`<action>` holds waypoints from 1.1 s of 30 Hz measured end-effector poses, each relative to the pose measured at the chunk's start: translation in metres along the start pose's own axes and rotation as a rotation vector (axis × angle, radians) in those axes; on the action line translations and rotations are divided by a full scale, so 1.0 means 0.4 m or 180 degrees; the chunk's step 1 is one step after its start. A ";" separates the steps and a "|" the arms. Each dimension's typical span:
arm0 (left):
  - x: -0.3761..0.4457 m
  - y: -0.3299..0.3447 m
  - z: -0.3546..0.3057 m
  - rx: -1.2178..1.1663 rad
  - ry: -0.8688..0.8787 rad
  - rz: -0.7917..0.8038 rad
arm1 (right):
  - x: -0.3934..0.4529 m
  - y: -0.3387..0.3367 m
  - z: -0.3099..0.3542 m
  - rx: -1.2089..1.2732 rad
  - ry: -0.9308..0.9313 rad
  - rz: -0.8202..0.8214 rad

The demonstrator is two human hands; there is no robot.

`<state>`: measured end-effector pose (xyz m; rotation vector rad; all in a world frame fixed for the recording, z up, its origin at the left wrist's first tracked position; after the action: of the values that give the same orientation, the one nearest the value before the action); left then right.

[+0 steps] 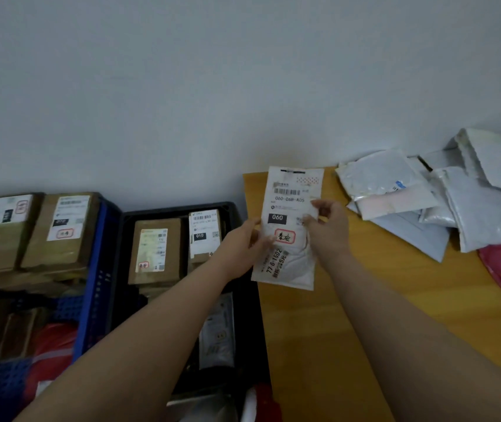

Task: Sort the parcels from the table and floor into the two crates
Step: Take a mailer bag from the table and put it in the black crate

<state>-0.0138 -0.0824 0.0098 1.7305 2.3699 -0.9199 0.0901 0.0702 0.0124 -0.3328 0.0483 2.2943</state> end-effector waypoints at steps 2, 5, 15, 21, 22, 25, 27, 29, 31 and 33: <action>-0.037 -0.016 0.017 -0.0151 0.0035 -0.0139 | -0.027 0.042 0.007 0.0052 -0.0059 0.0038; -0.082 -0.050 0.049 -0.0129 0.0046 -0.0442 | -0.067 0.094 0.004 0.0097 -0.0045 0.0240; -0.219 -0.066 0.252 -0.0105 -0.0613 -0.0472 | -0.219 0.287 -0.149 -0.1389 0.0517 0.1495; -0.282 0.053 0.424 0.0359 -0.1459 0.0549 | -0.296 0.363 -0.335 -0.2890 0.1356 0.2183; -0.288 0.076 0.450 0.0355 -0.1579 0.0710 | -0.307 0.372 -0.370 -0.2947 0.1518 0.2300; -0.287 0.130 0.524 0.0379 -0.1750 0.0907 | -0.325 0.389 -0.463 -0.3086 0.1825 0.2513; -0.276 0.155 0.567 0.0371 -0.1784 0.0928 | -0.323 0.402 -0.515 -0.3135 0.1832 0.2585; -0.259 0.175 0.609 0.0346 -0.1814 0.0922 | -0.312 0.417 -0.564 -0.3110 0.1784 0.2618; -0.239 0.193 0.651 0.0272 -0.1837 0.0889 | -0.296 0.432 -0.607 -0.3156 0.1718 0.2651; -0.218 0.209 0.689 0.0231 -0.1845 0.0837 | -0.281 0.447 -0.645 -0.3211 0.1667 0.2676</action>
<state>0.0135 -0.2775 -0.2176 1.4807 1.7205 -1.2592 0.0896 -0.1685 -0.2207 -1.6801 -0.8764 2.7813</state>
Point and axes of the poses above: each hand's wrist, its own x-axis towards the middle knuckle, its own y-axis out of the palm, z = x × y, the point moved 4 cm from there along x, towards the middle knuckle, and after that the axes turned 11 degrees about z, right-handed, at the moved point
